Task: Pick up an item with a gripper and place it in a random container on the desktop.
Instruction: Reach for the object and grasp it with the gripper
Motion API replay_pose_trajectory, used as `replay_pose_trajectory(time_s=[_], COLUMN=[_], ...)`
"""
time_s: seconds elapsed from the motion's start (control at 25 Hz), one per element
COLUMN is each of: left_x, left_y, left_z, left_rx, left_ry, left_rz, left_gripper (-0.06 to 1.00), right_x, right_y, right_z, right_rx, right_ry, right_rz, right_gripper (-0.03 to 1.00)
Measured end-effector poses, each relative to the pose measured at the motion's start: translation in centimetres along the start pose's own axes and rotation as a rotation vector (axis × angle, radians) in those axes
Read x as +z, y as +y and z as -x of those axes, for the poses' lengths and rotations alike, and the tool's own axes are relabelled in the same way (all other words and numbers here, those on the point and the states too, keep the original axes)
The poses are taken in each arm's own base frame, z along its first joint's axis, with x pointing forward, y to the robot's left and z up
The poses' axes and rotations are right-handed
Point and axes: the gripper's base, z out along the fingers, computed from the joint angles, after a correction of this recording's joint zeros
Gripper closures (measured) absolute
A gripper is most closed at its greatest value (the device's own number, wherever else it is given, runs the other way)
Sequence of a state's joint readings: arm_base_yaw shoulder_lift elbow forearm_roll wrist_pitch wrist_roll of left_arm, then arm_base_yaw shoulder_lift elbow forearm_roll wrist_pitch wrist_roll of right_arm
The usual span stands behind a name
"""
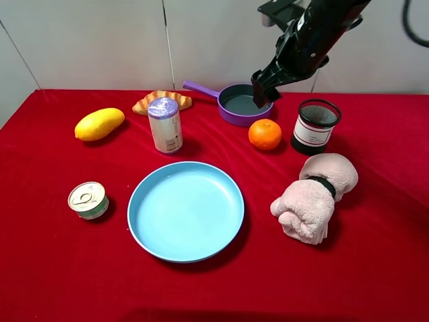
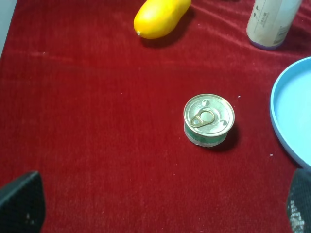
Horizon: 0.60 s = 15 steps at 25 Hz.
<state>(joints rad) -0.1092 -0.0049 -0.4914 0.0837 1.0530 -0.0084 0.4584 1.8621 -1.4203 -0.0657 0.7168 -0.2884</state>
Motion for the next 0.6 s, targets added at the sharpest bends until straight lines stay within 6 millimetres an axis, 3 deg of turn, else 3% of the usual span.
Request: replay_pose_trajectory(time_s=[0.6], left_x=[0.0], left_y=[0.0], left_z=[0.0], left_rx=[0.0], left_ry=[0.0], left_rz=[0.0], left_gripper=[-0.05], right_x=[5.1], right_y=[-1.4], right_z=[-1.6], right_rx=[0.018], right_ry=[0.086], right_rz=[0.024], right_gripper=[0.28])
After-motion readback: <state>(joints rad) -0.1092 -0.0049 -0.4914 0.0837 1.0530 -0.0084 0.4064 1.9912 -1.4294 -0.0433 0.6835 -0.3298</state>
